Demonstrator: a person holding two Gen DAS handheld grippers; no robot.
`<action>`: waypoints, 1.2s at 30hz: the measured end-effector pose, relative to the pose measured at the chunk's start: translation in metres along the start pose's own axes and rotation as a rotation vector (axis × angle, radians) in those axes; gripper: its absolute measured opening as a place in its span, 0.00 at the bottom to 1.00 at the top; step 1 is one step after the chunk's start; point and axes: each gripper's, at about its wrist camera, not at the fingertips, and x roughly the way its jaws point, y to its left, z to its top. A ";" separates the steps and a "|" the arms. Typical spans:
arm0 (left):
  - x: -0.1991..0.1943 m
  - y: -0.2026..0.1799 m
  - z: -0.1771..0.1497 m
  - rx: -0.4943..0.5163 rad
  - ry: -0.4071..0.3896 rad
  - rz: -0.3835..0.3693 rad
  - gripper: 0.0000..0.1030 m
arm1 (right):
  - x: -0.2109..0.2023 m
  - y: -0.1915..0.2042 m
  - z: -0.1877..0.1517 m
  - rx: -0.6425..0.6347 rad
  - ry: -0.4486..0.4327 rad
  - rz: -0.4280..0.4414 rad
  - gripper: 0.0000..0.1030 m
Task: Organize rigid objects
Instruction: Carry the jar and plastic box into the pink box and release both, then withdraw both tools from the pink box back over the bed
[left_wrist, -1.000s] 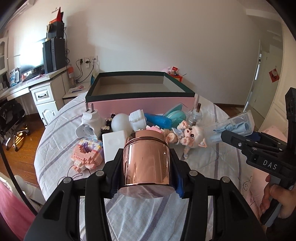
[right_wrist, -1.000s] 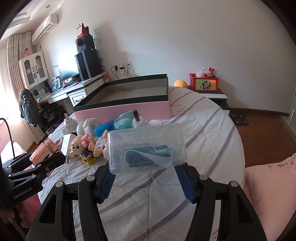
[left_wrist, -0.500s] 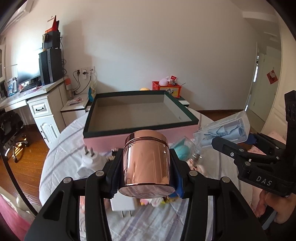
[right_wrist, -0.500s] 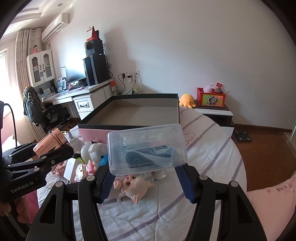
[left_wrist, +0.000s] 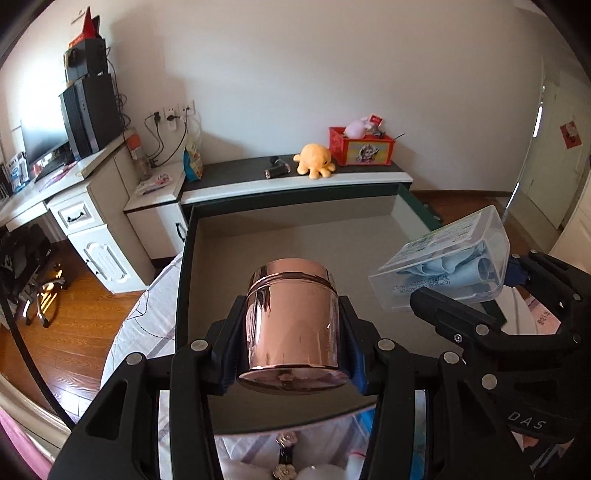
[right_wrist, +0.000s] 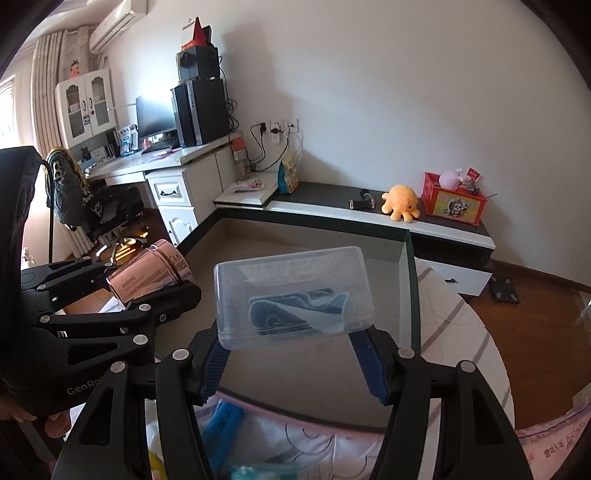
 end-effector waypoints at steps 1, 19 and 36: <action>0.011 0.003 0.003 -0.006 0.026 0.005 0.46 | 0.011 -0.001 0.004 0.000 0.021 -0.003 0.61; -0.037 0.023 -0.013 -0.099 -0.093 0.064 0.91 | 0.012 -0.015 0.001 0.093 0.044 0.007 0.81; -0.235 -0.009 -0.145 -0.109 -0.456 0.211 1.00 | -0.201 0.077 -0.093 0.028 -0.354 -0.156 1.00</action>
